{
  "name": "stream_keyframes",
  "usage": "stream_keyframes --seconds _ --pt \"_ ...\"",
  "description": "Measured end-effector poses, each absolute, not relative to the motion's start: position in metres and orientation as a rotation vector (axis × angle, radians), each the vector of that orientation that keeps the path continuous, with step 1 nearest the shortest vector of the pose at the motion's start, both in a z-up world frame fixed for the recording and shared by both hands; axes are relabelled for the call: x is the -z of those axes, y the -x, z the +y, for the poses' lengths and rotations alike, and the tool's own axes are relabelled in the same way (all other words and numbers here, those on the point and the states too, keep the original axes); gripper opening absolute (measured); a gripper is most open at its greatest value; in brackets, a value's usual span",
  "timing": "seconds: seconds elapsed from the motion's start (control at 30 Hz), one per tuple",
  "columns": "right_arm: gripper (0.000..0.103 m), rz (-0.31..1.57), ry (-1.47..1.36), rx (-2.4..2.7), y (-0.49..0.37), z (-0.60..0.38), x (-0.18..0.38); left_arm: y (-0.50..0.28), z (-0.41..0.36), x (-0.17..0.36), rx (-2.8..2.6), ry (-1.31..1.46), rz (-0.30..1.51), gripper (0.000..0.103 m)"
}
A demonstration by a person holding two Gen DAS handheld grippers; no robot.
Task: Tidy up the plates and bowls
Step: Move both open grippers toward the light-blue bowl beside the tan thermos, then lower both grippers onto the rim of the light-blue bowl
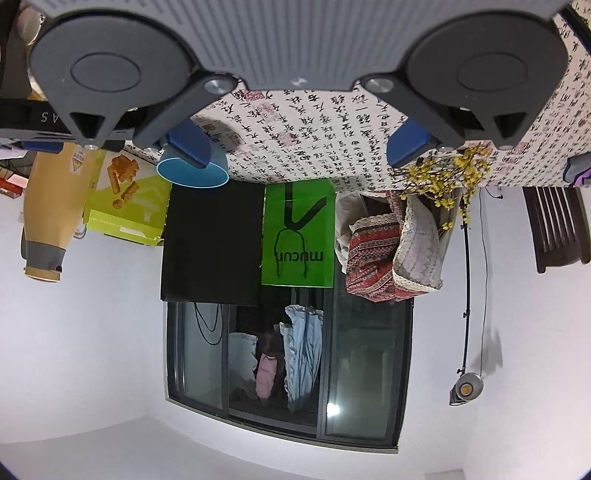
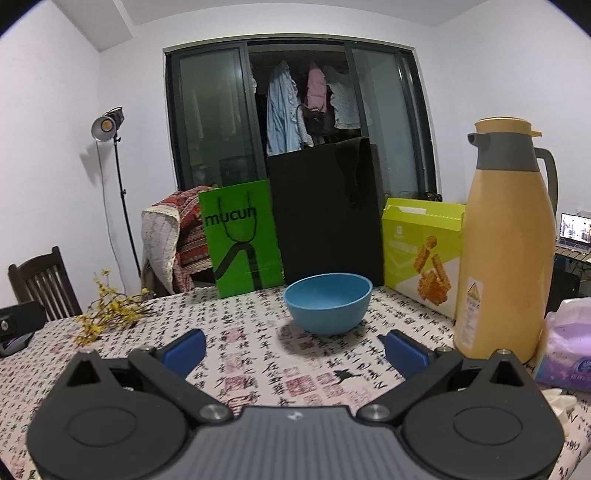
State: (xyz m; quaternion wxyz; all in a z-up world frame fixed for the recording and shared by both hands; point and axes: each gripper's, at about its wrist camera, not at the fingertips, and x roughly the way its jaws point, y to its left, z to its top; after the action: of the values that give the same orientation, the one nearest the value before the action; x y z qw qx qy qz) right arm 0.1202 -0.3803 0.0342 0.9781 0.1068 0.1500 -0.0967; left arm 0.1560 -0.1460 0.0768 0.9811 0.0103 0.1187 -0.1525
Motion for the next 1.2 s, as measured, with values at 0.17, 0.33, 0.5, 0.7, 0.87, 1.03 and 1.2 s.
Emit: stream_keyframes --seconds 0.17,0.33,0.5,0.7,0.87,1.03,1.2 --pt "0.103 0.302 -0.208 0.216 -0.129 -0.393 -0.038 -0.167 -0.162 -0.079 0.329 -0.03 0.261 0.103" --pt "0.103 0.297 -0.204 0.229 -0.136 -0.403 -0.042 -0.177 -0.175 -0.081 0.334 -0.037 0.266 0.103" --pt "0.103 0.295 -0.21 0.244 -0.144 -0.412 -0.044 -0.191 -0.189 -0.079 0.336 -0.034 0.297 0.103" --pt "0.103 0.298 -0.228 0.26 -0.158 -0.425 -0.044 -0.21 -0.199 -0.081 0.321 -0.022 0.326 0.103" --pt "0.103 0.294 -0.241 0.276 -0.172 -0.435 -0.046 -0.229 -0.205 -0.081 0.32 -0.021 0.347 0.103" --pt "0.103 0.3 -0.259 0.299 -0.185 -0.445 -0.044 -0.246 -0.214 -0.081 0.315 -0.01 0.364 0.103" --pt "0.103 0.325 -0.29 0.306 -0.205 -0.455 -0.041 -0.26 -0.222 -0.081 0.305 -0.008 0.375 0.103"
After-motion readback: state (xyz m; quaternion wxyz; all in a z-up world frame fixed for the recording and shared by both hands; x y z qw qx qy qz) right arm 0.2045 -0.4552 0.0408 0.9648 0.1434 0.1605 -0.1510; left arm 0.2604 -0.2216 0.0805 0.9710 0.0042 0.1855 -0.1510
